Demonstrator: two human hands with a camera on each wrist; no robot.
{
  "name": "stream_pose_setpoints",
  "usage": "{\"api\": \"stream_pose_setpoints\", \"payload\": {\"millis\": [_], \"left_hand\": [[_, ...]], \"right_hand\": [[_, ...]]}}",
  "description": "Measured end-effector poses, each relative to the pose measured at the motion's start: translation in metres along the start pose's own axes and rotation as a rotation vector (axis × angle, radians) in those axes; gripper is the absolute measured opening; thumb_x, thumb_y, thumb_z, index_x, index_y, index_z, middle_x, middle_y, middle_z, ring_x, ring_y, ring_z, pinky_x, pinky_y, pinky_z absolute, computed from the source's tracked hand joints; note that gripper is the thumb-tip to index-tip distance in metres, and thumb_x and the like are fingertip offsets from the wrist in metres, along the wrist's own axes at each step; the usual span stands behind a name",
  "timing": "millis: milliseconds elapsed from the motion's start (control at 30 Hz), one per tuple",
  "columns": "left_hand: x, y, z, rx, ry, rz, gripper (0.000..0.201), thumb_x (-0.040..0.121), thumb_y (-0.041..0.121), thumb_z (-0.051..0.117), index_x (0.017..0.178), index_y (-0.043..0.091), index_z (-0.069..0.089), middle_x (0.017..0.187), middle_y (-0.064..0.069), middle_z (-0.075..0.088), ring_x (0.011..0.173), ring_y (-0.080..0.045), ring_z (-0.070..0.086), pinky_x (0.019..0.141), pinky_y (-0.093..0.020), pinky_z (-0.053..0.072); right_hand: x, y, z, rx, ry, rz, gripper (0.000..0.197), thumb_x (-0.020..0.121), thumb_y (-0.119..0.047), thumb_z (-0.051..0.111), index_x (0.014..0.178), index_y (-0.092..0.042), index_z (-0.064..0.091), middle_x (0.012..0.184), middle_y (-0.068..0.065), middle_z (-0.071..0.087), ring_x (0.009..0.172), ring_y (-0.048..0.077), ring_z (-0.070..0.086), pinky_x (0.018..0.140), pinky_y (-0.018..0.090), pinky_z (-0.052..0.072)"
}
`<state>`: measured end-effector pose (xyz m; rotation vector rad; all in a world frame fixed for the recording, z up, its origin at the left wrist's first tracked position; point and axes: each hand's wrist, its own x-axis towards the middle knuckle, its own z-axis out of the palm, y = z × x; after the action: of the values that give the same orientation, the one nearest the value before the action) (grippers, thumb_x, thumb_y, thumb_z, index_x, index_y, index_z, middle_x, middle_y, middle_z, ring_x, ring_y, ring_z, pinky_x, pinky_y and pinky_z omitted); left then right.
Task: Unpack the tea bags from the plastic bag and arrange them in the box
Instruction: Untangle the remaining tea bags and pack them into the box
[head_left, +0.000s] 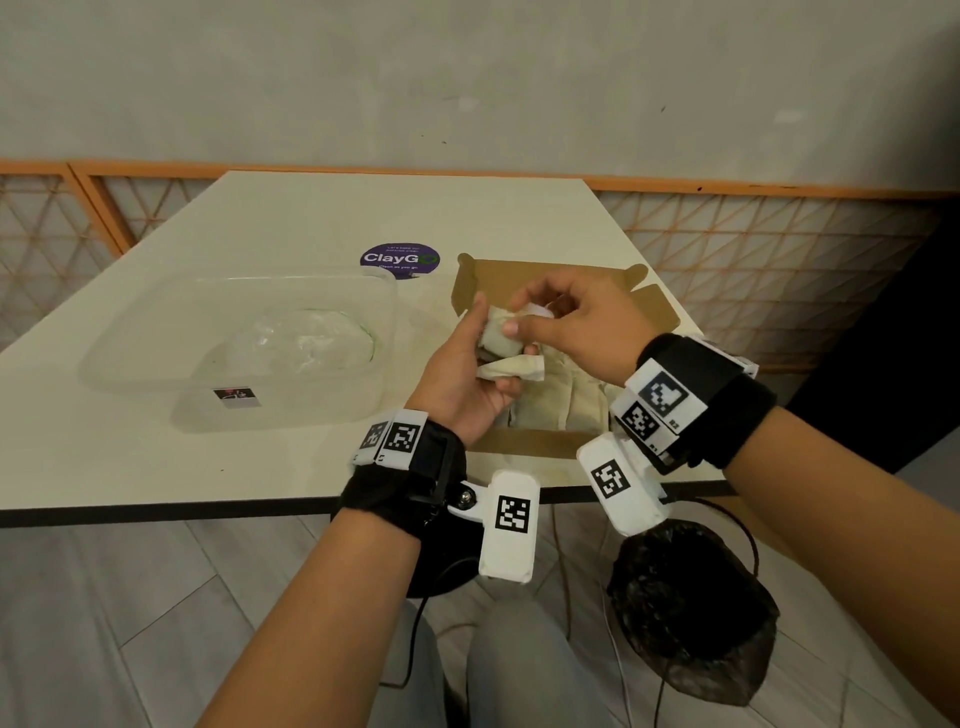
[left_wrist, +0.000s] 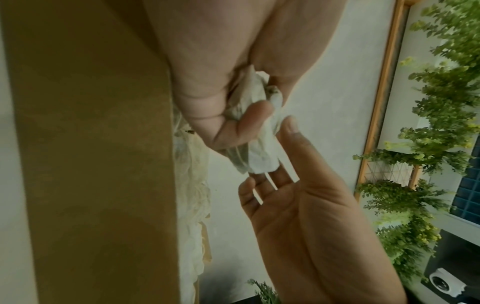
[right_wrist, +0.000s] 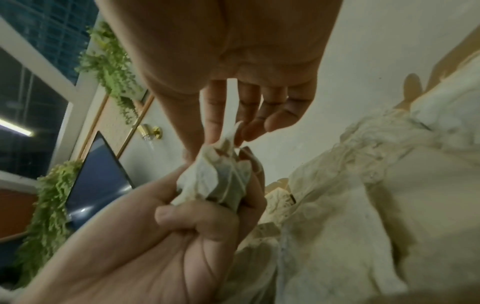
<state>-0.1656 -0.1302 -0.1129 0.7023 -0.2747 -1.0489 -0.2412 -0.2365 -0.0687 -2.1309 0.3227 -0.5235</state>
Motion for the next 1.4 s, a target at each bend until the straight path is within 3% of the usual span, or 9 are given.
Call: {"api": "stream_pose_setpoints", "payload": {"millis": [233, 367, 500, 633, 700, 800, 1000, 1200, 1400], "left_hand": [[-0.003, 0.002, -0.001, -0.041, 0.016, -0.018, 0.025, 0.097, 0.027, 0.038, 0.098, 0.009, 0.057, 0.081, -0.009, 0.065, 0.062, -0.016, 0.063, 0.033, -0.013, 0.035], [0.002, -0.002, -0.001, 0.009, 0.086, 0.006, 0.025, 0.101, 0.029, 0.037, 0.102, 0.011, 0.054, 0.078, -0.006, 0.06, 0.052, -0.011, 0.06, 0.031, -0.014, 0.034], [0.004, -0.002, -0.003, -0.001, 0.108, 0.027, 0.03, 0.103, 0.029, 0.034, 0.109, 0.005, 0.052, 0.085, -0.009, 0.057, 0.044, -0.007, 0.055, 0.032, -0.013, 0.034], [0.001, 0.0, -0.001, -0.089, 0.095, 0.014, 0.038, 0.103, 0.032, 0.032, 0.104, -0.001, 0.052, 0.08, -0.014, 0.066, 0.056, -0.016, 0.066, 0.039, -0.019, 0.046], [0.0, 0.001, -0.001, -0.071, 0.092, -0.015, 0.043, 0.102, 0.037, 0.032, 0.106, 0.0, 0.054, 0.08, -0.012, 0.066, 0.051, -0.014, 0.063, 0.035, -0.018, 0.043], [0.0, 0.001, 0.002, 0.003, 0.087, -0.024, 0.044, 0.098, 0.047, 0.036, 0.108, 0.009, 0.055, 0.069, -0.004, 0.061, 0.044, -0.007, 0.052, 0.028, -0.013, 0.028], [-0.001, 0.002, -0.002, -0.045, 0.097, 0.056, 0.037, 0.095, 0.049, 0.043, 0.086, 0.014, 0.048, 0.059, -0.002, 0.048, 0.043, -0.005, 0.046, 0.029, -0.012, 0.022], [-0.001, 0.004, -0.011, -0.24, 0.029, 0.121, 0.036, 0.096, 0.047, 0.039, 0.083, 0.014, 0.047, 0.062, -0.002, 0.042, 0.042, -0.005, 0.042, 0.028, -0.012, 0.021], [-0.003, 0.003, -0.009, -0.208, 0.04, 0.123, 0.034, 0.097, 0.043, 0.039, 0.081, 0.015, 0.049, 0.072, -0.003, 0.041, 0.044, -0.005, 0.042, 0.028, -0.011, 0.022]], "right_hand": [[0.008, -0.003, -0.013, 0.144, 0.064, 0.085, 0.013, 0.077, -0.011, 0.073, 0.083, -0.018, 0.064, 0.082, 0.01, 0.059, 0.074, 0.016, 0.054, 0.069, 0.025, 0.045], [0.004, -0.003, -0.01, 0.02, -0.094, 0.124, 0.024, 0.074, -0.024, 0.076, 0.095, -0.021, 0.063, 0.09, 0.004, 0.059, 0.081, 0.011, 0.055, 0.08, 0.023, 0.045], [-0.005, -0.006, -0.006, 0.009, -0.035, 0.047, 0.032, 0.077, -0.039, 0.07, 0.104, -0.027, 0.058, 0.099, -0.004, 0.057, 0.083, 0.003, 0.052, 0.074, 0.008, 0.043], [-0.016, -0.004, -0.004, -0.145, -0.161, -0.068, 0.043, 0.069, -0.031, 0.079, 0.104, -0.036, 0.053, 0.109, -0.003, 0.049, 0.095, 0.006, 0.048, 0.074, 0.007, 0.038], [-0.015, 0.001, 0.0, -0.229, -0.161, -0.061, 0.031, 0.07, -0.027, 0.079, 0.097, -0.023, 0.063, 0.104, 0.007, 0.049, 0.091, 0.016, 0.051, 0.076, 0.021, 0.039], [-0.009, 0.0, -0.004, 0.029, -0.011, 0.05, 0.014, 0.076, -0.025, 0.074, 0.086, -0.016, 0.069, 0.095, 0.01, 0.063, 0.085, 0.024, 0.06, 0.081, 0.034, 0.047], [0.001, 0.002, -0.031, 0.16, -0.004, 0.169, 0.009, 0.079, -0.01, 0.07, 0.088, -0.01, 0.067, 0.07, -0.003, 0.069, 0.054, 0.003, 0.063, 0.051, 0.014, 0.048], [-0.01, 0.018, -0.032, -0.236, -0.357, 0.295, 0.014, 0.078, -0.016, 0.073, 0.091, -0.011, 0.071, 0.062, -0.01, 0.066, 0.053, -0.002, 0.057, 0.051, 0.007, 0.04], [-0.012, 0.023, -0.01, -0.227, -0.445, 0.342, 0.008, 0.076, -0.009, 0.074, 0.073, -0.014, 0.068, 0.062, 0.002, 0.062, 0.044, 0.0, 0.055, 0.05, 0.013, 0.045]]}}
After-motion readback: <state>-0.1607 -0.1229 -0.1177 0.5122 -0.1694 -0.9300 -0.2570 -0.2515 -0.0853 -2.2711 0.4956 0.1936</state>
